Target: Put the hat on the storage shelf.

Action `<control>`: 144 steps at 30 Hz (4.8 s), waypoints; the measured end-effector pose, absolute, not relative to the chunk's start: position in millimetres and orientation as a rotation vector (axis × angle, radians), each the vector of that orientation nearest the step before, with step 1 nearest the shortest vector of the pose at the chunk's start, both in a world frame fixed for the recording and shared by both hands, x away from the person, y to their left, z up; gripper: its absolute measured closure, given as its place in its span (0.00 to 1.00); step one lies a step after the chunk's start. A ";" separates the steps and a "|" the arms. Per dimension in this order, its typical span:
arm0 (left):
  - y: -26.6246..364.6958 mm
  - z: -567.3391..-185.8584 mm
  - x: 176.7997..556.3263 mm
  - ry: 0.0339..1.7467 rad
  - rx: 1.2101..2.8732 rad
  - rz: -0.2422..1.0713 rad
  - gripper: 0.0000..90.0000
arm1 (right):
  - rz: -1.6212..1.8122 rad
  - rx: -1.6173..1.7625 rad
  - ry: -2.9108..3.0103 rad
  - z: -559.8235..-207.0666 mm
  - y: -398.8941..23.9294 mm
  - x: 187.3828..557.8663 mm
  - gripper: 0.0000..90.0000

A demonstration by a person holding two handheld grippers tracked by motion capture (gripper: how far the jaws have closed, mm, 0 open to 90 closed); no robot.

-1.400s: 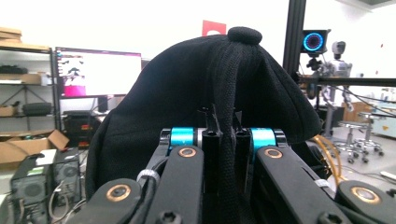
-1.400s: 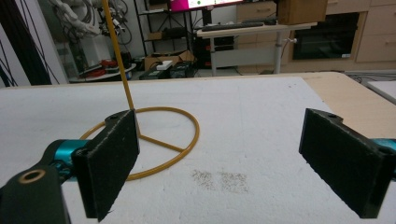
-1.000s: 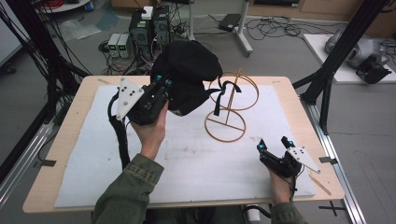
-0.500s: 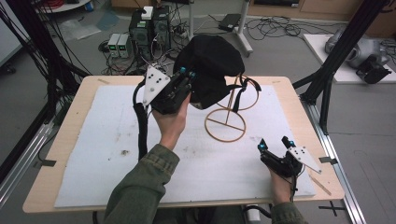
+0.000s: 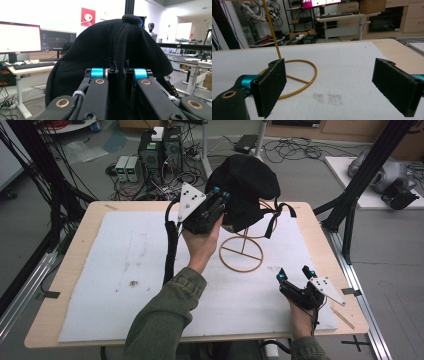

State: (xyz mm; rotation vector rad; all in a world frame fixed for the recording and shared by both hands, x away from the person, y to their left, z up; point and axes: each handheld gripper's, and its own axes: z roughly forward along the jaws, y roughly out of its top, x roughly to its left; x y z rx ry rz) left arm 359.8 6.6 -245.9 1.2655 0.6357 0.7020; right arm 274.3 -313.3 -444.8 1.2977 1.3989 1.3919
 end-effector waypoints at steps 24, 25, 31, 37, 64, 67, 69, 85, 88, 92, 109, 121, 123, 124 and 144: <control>-24.9 -253.3 399.6 0.699 1.389 0.566 0.97 | 1.406 1.283 1.428 -445.7 -310.3 276.2 0.13; -24.9 -253.3 399.6 0.699 1.389 0.566 0.97 | 1.406 1.282 1.429 -445.8 -310.2 276.3 0.13; -30.8 -256.5 403.8 0.706 1.457 0.531 0.97 | 1.411 1.286 1.429 -445.8 -309.5 276.6 0.13; -34.2 -259.8 409.4 0.735 1.505 0.511 0.96 | 1.412 1.283 1.431 -445.7 -309.9 276.9 0.13; -31.4 -274.9 403.8 0.776 1.483 0.487 0.33 | 1.415 1.277 1.432 -445.1 -308.9 276.7 0.13; -22.7 -274.9 400.5 0.769 1.438 0.518 0.26 | 1.411 1.274 1.439 -445.4 -309.4 277.0 0.13; -18.0 -273.6 398.2 0.767 1.423 0.528 0.23 | 1.407 1.280 1.439 -445.7 -309.1 277.1 0.13; 29.2 -265.1 373.7 0.766 1.382 0.655 0.18 | 1.399 1.267 1.443 -445.0 -306.6 275.9 0.13; 41.0 -270.4 369.2 0.775 1.375 0.677 0.18 | 1.395 1.263 1.445 -445.0 -306.1 275.8 0.13; 47.0 -276.6 365.0 0.781 1.381 0.696 0.18 | 1.396 1.268 1.446 -445.3 -305.3 275.8 0.13; 87.9 -301.8 346.4 0.854 1.389 0.758 0.18 | 1.393 1.273 1.444 -445.4 -303.6 274.6 0.13; 119.7 -318.5 337.1 0.909 1.373 0.798 0.15 | 1.387 1.275 1.451 -446.4 -304.3 274.4 0.13; 125.3 -319.9 334.0 0.908 1.368 0.822 0.15 | 1.389 1.277 1.446 -446.4 -304.6 274.2 0.13; 128.3 -320.9 332.6 0.911 1.371 0.828 0.15 | 1.388 1.277 1.445 -446.4 -305.2 274.1 0.13; 191.3 -367.0 298.9 1.044 1.287 0.961 0.15 | 1.372 1.262 1.462 -447.4 -300.2 274.9 0.13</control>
